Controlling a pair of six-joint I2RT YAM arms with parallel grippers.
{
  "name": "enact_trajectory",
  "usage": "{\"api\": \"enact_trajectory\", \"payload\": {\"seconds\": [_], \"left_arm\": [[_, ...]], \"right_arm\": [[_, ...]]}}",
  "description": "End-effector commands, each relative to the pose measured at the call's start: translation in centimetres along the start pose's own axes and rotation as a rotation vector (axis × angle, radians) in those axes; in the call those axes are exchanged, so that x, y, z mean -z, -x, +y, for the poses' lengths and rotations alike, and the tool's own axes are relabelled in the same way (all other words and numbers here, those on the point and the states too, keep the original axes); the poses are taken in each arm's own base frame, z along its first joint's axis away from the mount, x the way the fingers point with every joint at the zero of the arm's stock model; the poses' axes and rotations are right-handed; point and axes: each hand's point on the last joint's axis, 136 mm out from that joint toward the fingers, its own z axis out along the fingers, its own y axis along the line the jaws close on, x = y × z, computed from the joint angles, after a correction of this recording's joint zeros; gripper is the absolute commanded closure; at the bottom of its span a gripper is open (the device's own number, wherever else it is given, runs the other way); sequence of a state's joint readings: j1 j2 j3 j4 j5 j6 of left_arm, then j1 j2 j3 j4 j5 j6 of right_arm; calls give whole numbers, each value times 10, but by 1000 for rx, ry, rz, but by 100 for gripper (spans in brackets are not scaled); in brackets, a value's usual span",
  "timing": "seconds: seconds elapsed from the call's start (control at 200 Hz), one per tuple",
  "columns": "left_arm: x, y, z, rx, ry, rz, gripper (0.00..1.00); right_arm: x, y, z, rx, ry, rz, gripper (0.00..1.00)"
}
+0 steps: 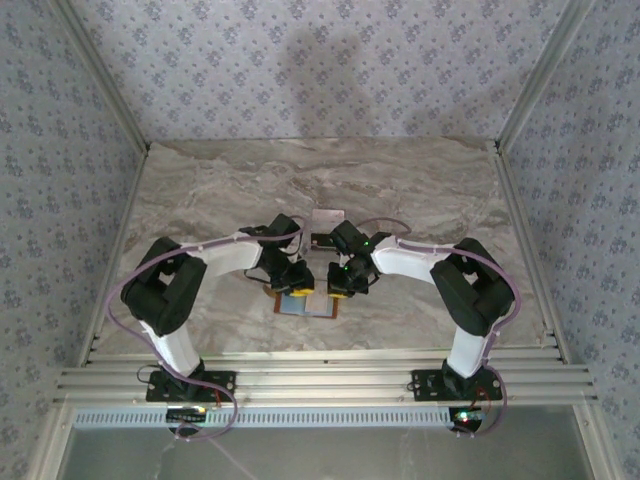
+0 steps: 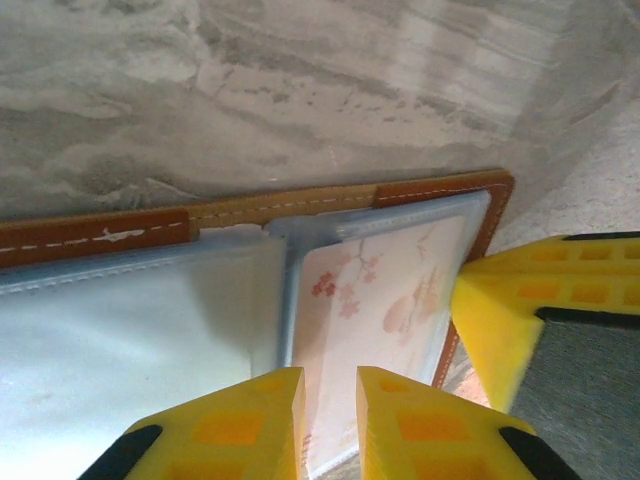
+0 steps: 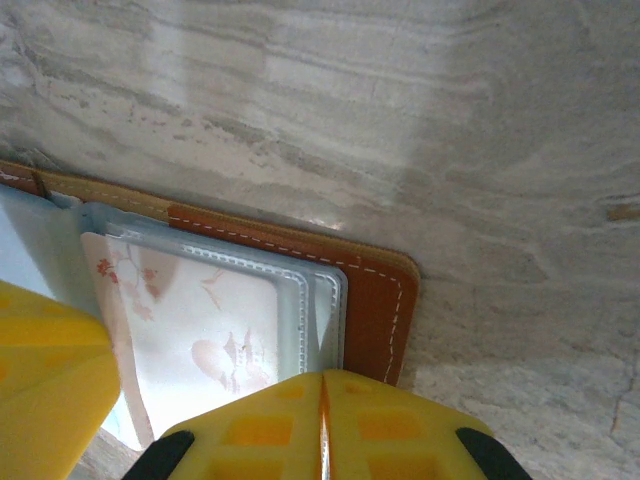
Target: Take the credit cards out of the card holder
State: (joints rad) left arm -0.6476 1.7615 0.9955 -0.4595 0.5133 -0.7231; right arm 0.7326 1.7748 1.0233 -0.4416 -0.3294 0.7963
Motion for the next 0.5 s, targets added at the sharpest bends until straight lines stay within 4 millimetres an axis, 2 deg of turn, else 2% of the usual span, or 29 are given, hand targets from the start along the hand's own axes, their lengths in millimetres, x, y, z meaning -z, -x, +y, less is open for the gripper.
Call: {"api": "enact_trajectory", "payload": {"seconds": [0.0, 0.495], "left_arm": [[-8, -5, 6, 2, -6, 36, 77], [3, -3, 22, -35, 100, -12, 71]], "right_arm": [[-6, -10, -21, -20, -69, 31, 90], [-6, -10, -21, -19, -71, 35, 90]]}}
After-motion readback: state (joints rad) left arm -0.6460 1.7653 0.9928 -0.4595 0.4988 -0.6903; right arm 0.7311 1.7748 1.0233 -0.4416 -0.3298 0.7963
